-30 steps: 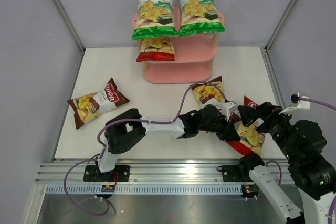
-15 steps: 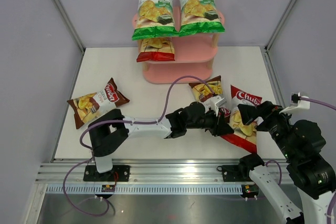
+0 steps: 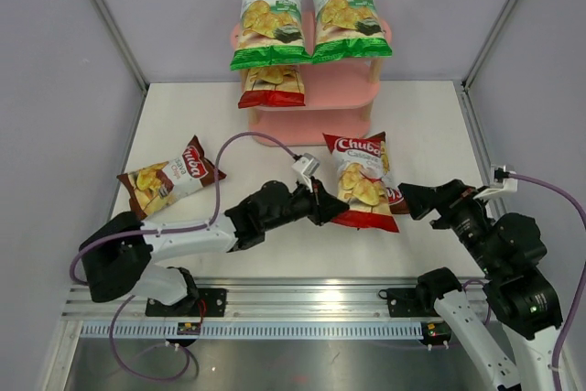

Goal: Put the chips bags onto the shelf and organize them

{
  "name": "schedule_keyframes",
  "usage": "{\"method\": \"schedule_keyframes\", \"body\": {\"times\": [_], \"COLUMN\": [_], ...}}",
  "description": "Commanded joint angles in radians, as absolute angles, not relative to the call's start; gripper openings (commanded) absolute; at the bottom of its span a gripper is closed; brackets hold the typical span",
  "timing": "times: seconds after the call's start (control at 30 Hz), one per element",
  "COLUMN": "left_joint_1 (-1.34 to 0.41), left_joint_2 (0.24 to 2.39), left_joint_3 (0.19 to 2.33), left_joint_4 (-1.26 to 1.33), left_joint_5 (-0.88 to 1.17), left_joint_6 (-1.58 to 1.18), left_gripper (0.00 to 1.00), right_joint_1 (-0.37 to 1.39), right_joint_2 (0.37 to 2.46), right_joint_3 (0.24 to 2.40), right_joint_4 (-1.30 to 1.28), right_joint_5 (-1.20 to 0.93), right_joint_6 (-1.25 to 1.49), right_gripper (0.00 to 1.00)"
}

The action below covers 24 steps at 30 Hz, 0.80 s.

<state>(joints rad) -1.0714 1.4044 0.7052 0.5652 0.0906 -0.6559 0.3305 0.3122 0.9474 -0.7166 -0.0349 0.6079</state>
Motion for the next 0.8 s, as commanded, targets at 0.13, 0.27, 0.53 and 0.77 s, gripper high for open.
{"method": "schedule_keyframes", "body": {"times": [0.13, 0.27, 0.53, 0.77], "left_joint_1": [-1.022, -1.022, -1.023, -1.023], "left_joint_2": [1.097, 0.927, 0.720, 0.729], "left_joint_3": [0.536, 0.460, 0.402, 0.393], "left_joint_4": [0.640, 0.585, 0.535, 0.626], "left_joint_5": [-0.060, -0.155, -0.265, -0.233], "left_joint_6": [-0.649, -0.643, -0.637, -0.640], "left_gripper": [0.00, 0.00, 0.00, 0.00], "right_joint_1": [0.328, 0.327, 0.330, 0.339], "right_joint_2": [0.410, 0.367, 0.391, 0.460], "right_joint_3": [0.806, 0.619, 0.376, 0.308], "right_joint_4": [-0.501, -0.309, 0.004, 0.224], "right_joint_5": [-0.256, -0.360, -0.555, -0.594], "right_joint_6": [0.914, 1.187, 1.428, 1.496], "right_gripper": [0.99, 0.99, 0.99, 0.99]}}
